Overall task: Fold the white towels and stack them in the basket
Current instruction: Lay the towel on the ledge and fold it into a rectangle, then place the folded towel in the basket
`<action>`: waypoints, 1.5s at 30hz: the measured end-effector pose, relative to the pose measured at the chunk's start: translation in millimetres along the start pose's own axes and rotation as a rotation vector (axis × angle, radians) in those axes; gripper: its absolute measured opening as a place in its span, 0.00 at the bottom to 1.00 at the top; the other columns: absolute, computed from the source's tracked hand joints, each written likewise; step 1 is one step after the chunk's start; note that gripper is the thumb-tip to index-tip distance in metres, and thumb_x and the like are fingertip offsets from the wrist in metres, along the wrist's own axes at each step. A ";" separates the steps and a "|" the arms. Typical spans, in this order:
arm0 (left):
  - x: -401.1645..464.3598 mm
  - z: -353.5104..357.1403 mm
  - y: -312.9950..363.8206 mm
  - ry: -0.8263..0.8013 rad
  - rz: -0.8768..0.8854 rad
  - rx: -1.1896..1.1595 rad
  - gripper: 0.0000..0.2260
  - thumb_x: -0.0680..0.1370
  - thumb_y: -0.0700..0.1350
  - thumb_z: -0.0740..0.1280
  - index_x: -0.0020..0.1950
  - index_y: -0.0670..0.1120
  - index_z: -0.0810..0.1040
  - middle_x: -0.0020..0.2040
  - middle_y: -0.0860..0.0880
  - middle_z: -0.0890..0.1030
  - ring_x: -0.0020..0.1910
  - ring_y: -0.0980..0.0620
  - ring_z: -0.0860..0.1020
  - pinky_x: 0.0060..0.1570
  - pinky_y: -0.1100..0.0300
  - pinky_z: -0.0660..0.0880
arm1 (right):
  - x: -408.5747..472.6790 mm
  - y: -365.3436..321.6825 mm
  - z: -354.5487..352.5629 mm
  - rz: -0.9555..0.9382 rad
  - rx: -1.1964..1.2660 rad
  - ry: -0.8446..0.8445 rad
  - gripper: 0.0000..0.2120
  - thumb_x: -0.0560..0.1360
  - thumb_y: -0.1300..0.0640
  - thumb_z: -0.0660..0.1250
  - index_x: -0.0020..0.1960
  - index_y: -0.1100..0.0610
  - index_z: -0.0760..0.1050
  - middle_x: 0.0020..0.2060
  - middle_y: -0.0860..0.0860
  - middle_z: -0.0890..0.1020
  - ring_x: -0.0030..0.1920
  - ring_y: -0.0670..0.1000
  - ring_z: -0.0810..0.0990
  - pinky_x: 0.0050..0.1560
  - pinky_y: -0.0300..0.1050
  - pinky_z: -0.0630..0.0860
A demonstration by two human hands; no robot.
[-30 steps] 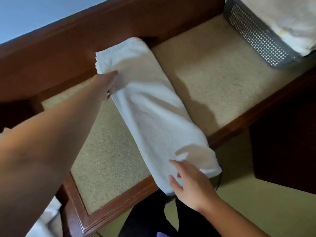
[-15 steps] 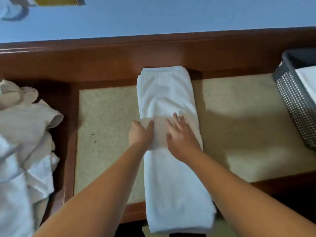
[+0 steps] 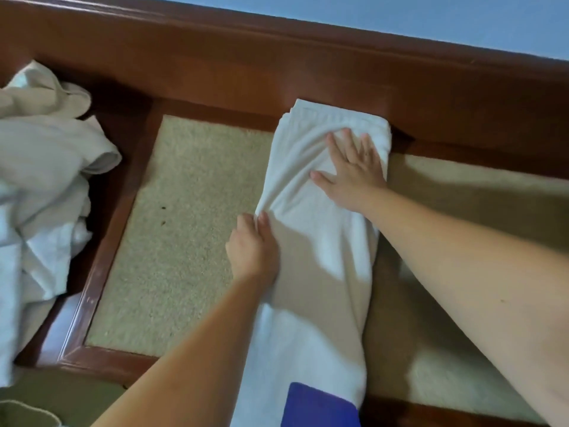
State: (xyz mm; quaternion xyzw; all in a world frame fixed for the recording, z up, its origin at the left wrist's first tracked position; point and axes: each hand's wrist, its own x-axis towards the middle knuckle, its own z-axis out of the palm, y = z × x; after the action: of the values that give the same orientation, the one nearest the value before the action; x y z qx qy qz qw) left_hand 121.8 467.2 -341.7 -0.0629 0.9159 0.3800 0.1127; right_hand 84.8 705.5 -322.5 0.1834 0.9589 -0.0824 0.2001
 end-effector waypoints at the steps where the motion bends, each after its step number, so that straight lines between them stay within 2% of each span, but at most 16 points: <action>1: 1.1 -2.6 3.0 -0.019 -0.032 -0.010 0.16 0.86 0.57 0.56 0.49 0.46 0.70 0.45 0.44 0.79 0.50 0.36 0.79 0.51 0.45 0.73 | 0.0 -2.6 -4.1 0.001 0.003 -0.014 0.42 0.78 0.24 0.43 0.83 0.42 0.33 0.82 0.48 0.31 0.81 0.61 0.31 0.81 0.60 0.36; 5: 10.0 -18.2 17.2 -0.162 -0.204 -0.102 0.19 0.84 0.56 0.63 0.68 0.43 0.69 0.59 0.43 0.79 0.62 0.38 0.78 0.57 0.50 0.71 | -21.4 -20.4 -19.8 0.027 0.058 -0.081 0.39 0.81 0.30 0.50 0.84 0.44 0.38 0.83 0.51 0.35 0.82 0.62 0.34 0.81 0.65 0.40; 7: -3.1 -28.4 14.0 -0.117 -0.059 0.130 0.28 0.81 0.59 0.65 0.76 0.45 0.65 0.67 0.41 0.76 0.66 0.37 0.73 0.64 0.47 0.69 | -50.9 -34.0 -11.5 0.010 0.062 -0.041 0.36 0.83 0.33 0.48 0.85 0.46 0.40 0.84 0.52 0.36 0.83 0.60 0.35 0.81 0.65 0.42; 9: -39.5 -36.7 2.7 -0.053 0.203 0.374 0.36 0.78 0.65 0.65 0.80 0.47 0.63 0.71 0.40 0.72 0.68 0.37 0.71 0.67 0.43 0.67 | -90.4 -45.7 10.6 0.017 0.111 0.012 0.34 0.84 0.34 0.45 0.85 0.45 0.39 0.84 0.53 0.37 0.83 0.59 0.35 0.82 0.64 0.42; 12: -112.0 -37.1 -27.8 -0.248 0.499 0.516 0.47 0.75 0.75 0.60 0.85 0.48 0.54 0.83 0.43 0.59 0.81 0.42 0.59 0.77 0.44 0.59 | -133.8 -46.6 49.6 0.042 0.143 0.025 0.34 0.83 0.34 0.44 0.84 0.44 0.39 0.84 0.55 0.38 0.83 0.60 0.36 0.81 0.64 0.41; 15: -148.6 -33.5 -60.8 -0.399 0.553 0.601 0.54 0.72 0.80 0.56 0.86 0.49 0.41 0.85 0.47 0.38 0.84 0.46 0.37 0.81 0.41 0.43 | -131.4 -30.7 61.9 0.001 0.086 0.001 0.40 0.78 0.24 0.44 0.83 0.38 0.35 0.83 0.54 0.35 0.82 0.60 0.33 0.81 0.64 0.38; 18: -148.0 -38.2 -73.5 -0.390 0.580 0.633 0.55 0.71 0.82 0.55 0.85 0.50 0.39 0.85 0.48 0.37 0.83 0.47 0.35 0.82 0.39 0.43 | -100.6 -3.3 40.8 -0.033 0.064 -0.078 0.49 0.67 0.13 0.46 0.80 0.31 0.32 0.81 0.51 0.29 0.81 0.63 0.29 0.80 0.63 0.35; 20: -147.4 -39.3 -75.6 -0.378 0.598 0.639 0.55 0.72 0.82 0.55 0.85 0.50 0.40 0.85 0.48 0.39 0.84 0.47 0.37 0.81 0.38 0.44 | -77.6 20.5 25.1 -0.006 0.088 -0.098 0.50 0.66 0.12 0.48 0.79 0.29 0.32 0.81 0.49 0.28 0.80 0.62 0.28 0.80 0.62 0.36; 25: -152.2 -35.0 -78.1 -0.327 0.603 0.673 0.50 0.76 0.78 0.54 0.86 0.48 0.42 0.86 0.47 0.41 0.84 0.45 0.39 0.81 0.38 0.46 | -39.8 42.1 13.2 0.020 0.050 -0.073 0.34 0.79 0.25 0.42 0.80 0.32 0.32 0.82 0.50 0.30 0.81 0.56 0.29 0.81 0.61 0.38; 27: -151.4 -34.2 -78.0 -0.315 0.604 0.678 0.47 0.78 0.76 0.53 0.86 0.48 0.44 0.86 0.46 0.42 0.84 0.45 0.39 0.81 0.38 0.46 | -48.2 28.8 10.7 0.066 0.143 -0.063 0.33 0.84 0.32 0.45 0.82 0.38 0.33 0.83 0.52 0.33 0.82 0.56 0.32 0.82 0.60 0.39; 30: -152.1 -31.7 -78.8 -0.292 0.594 0.631 0.44 0.80 0.73 0.56 0.86 0.48 0.48 0.86 0.46 0.45 0.84 0.45 0.42 0.81 0.39 0.47 | -97.0 4.2 26.1 0.256 0.467 0.125 0.33 0.85 0.49 0.57 0.85 0.52 0.47 0.84 0.57 0.52 0.82 0.60 0.53 0.80 0.56 0.56; 33: -155.0 -32.3 -82.1 -0.289 0.565 0.601 0.41 0.81 0.71 0.55 0.86 0.50 0.50 0.86 0.45 0.45 0.84 0.45 0.42 0.82 0.40 0.45 | -180.3 -4.1 65.4 0.450 0.654 0.280 0.20 0.81 0.52 0.63 0.70 0.59 0.72 0.65 0.61 0.76 0.64 0.63 0.75 0.61 0.53 0.73; 36: -158.5 -34.4 -89.1 -0.306 0.586 0.638 0.40 0.81 0.71 0.54 0.86 0.51 0.47 0.86 0.45 0.43 0.84 0.45 0.41 0.82 0.41 0.46 | -250.1 -7.3 93.3 0.514 0.841 0.188 0.15 0.80 0.43 0.66 0.50 0.55 0.77 0.43 0.51 0.82 0.45 0.54 0.81 0.38 0.45 0.72; 38: -157.2 -32.8 -93.0 -0.308 0.599 0.672 0.40 0.82 0.71 0.53 0.86 0.51 0.45 0.86 0.45 0.42 0.84 0.45 0.40 0.82 0.41 0.46 | -273.0 -6.0 104.2 0.503 0.972 0.097 0.12 0.81 0.45 0.69 0.47 0.54 0.78 0.39 0.48 0.83 0.41 0.50 0.82 0.38 0.45 0.73; 41: -155.1 -31.8 -94.7 -0.292 0.608 0.685 0.40 0.82 0.71 0.54 0.86 0.51 0.46 0.86 0.45 0.43 0.84 0.45 0.41 0.82 0.42 0.45 | -276.8 10.7 113.9 0.521 1.091 0.076 0.12 0.81 0.48 0.70 0.43 0.54 0.81 0.36 0.51 0.84 0.38 0.52 0.82 0.41 0.49 0.76; 45: -155.0 -35.3 -95.3 -0.309 0.611 0.673 0.39 0.82 0.72 0.50 0.86 0.53 0.44 0.86 0.47 0.41 0.84 0.48 0.38 0.82 0.43 0.43 | -274.7 26.8 108.7 0.558 1.186 0.017 0.11 0.82 0.52 0.69 0.44 0.57 0.82 0.34 0.53 0.83 0.34 0.49 0.79 0.34 0.43 0.74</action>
State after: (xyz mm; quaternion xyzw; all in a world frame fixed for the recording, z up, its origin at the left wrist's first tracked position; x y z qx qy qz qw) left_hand 285.3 379.7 -343.0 0.3063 0.9371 0.0832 0.1449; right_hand 367.8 617.5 -309.6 0.5054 0.6688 -0.5406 0.0713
